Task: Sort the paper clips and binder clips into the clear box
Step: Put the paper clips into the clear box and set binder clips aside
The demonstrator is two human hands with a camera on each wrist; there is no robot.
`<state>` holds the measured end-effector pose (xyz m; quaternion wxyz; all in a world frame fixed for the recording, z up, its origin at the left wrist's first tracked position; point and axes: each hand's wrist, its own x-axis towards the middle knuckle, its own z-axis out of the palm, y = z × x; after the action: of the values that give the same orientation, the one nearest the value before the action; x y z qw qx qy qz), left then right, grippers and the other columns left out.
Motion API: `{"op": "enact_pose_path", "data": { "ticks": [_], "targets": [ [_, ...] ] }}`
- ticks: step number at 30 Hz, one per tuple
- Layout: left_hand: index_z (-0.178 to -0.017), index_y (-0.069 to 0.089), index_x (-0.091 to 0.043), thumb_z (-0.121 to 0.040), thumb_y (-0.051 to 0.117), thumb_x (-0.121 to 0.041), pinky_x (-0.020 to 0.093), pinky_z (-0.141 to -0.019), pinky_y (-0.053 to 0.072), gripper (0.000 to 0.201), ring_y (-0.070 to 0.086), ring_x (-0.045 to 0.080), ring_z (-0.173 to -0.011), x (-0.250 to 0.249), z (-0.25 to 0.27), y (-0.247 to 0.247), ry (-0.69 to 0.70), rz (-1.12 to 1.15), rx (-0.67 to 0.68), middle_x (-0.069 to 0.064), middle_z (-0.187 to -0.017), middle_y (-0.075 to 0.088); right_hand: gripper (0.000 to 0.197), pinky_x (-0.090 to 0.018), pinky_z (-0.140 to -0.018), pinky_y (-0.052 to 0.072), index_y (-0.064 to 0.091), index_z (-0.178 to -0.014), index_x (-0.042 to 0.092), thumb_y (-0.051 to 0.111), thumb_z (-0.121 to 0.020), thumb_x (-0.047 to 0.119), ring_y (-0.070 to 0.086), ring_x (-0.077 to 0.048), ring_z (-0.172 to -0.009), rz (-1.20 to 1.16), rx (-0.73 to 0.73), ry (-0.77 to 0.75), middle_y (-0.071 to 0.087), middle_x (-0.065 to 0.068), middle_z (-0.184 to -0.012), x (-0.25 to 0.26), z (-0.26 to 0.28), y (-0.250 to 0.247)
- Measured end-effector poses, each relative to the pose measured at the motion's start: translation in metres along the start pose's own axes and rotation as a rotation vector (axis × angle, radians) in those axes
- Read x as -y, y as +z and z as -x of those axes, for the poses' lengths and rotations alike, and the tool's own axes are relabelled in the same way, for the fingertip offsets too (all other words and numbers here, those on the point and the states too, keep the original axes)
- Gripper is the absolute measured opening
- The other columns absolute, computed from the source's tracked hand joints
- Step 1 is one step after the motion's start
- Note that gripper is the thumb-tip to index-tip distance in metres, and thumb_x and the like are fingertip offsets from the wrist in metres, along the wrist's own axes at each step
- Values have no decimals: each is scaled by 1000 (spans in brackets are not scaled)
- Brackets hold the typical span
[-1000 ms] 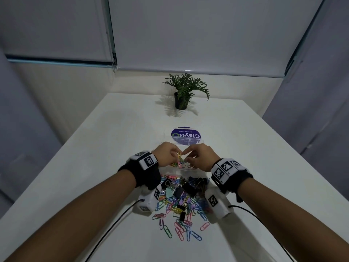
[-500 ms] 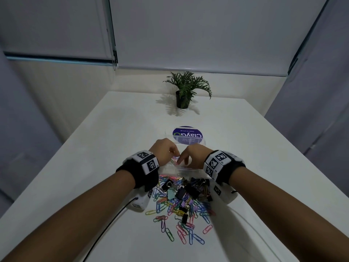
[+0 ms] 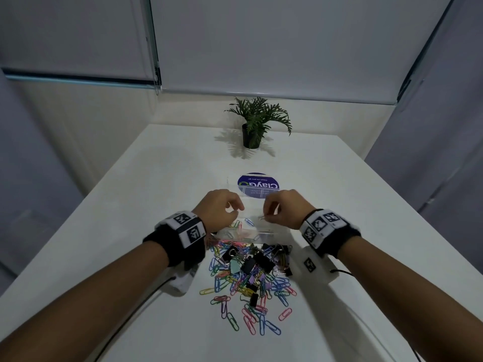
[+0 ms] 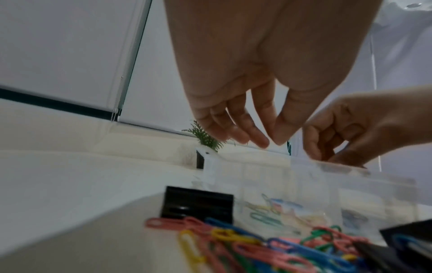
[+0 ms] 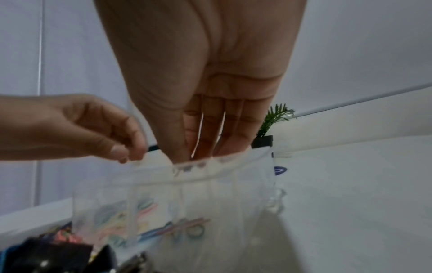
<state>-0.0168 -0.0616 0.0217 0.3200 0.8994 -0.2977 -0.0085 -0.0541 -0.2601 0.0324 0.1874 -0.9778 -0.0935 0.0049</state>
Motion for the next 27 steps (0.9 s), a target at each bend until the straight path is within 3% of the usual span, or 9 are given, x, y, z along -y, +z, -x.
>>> {"op": "enact_pose_path", "data": {
  "ticks": [1, 3, 6, 9, 11, 13, 16, 22, 27],
  "targets": [
    [-97, 68, -10, -82, 59, -5, 20, -76, 35, 18, 51, 13, -84, 3, 4, -4, 7, -23, -13, 0, -90, 57, 5, -19, -69, 39, 67, -80, 13, 68, -75, 11, 51, 2, -57, -17, -44, 25, 67, 1, -76, -4, 6, -4],
    [-99, 64, -9, -81, 57, -3, 21, -75, 33, 20, 48, 14, -84, 12, 11, -12, -13, -61, -43, 0, -91, 51, 5, -20, -66, 39, 66, -80, 16, 66, -76, 12, 51, -3, -57, -43, -144, 73, 62, 5, -72, -15, 21, -12],
    [-110, 56, -8, -83, 54, -4, 24, -77, 37, 28, 48, 18, -90, 30, 21, -21, -165, -115, 7, 6, -102, 50, 11, -12, -59, 37, 62, -74, 21, 66, -75, 11, 52, -2, -56, -74, -242, 172, 62, 4, -70, -39, 42, -18],
    [-120, 48, -8, -85, 57, -11, 27, -80, 39, 36, 53, 25, -99, 45, 34, -22, -282, -158, 160, 14, -117, 50, 15, -6, -52, 38, 61, -70, 25, 67, -77, 14, 55, 5, -49, -72, -103, 283, 66, 1, -74, -59, 62, -17],
    [-122, 45, -7, -86, 58, -13, 23, -74, 38, 39, 50, 19, -87, 51, 42, -19, -300, -146, 241, 14, -115, 50, 16, -6, -50, 39, 61, -68, 26, 68, -78, 16, 56, 6, -52, -72, -14, 319, 66, 0, -75, -65, 72, -10],
    [-122, 45, -7, -85, 59, -15, 21, -61, 34, 40, 43, 12, -76, 52, 47, -17, -295, -145, 277, 7, -103, 49, 15, -6, -55, 37, 61, -68, 27, 68, -79, 20, 56, 0, -62, -59, 24, 333, 66, 1, -75, -64, 77, -4],
    [-122, 45, -7, -83, 61, -16, 15, -58, 33, 42, 43, 13, -77, 48, 50, -16, -292, -144, 281, 0, -97, 47, 13, -6, -54, 36, 61, -70, 28, 72, -77, 25, 51, 2, -63, -50, 59, 322, 63, 6, -74, -55, 80, 2],
    [-127, 45, -13, -86, 60, -25, 29, -77, 39, 46, 49, 20, -86, 35, 48, -17, -263, -263, 350, 5, -98, 50, 17, -21, -65, 36, 65, -94, 18, 69, -78, 23, 45, 1, -63, 30, 36, 167, 56, 4, -88, -24, 76, 10],
    [-107, 50, -11, -93, 50, -32, 30, -80, 40, 25, 56, 29, -106, 24, 41, -18, -299, -420, 337, 14, -119, 61, 34, -26, -80, 47, 61, -112, 20, 68, -80, 29, 59, -17, -85, 49, 104, 107, 62, -1, -105, 7, 71, 16]
  ]
}}
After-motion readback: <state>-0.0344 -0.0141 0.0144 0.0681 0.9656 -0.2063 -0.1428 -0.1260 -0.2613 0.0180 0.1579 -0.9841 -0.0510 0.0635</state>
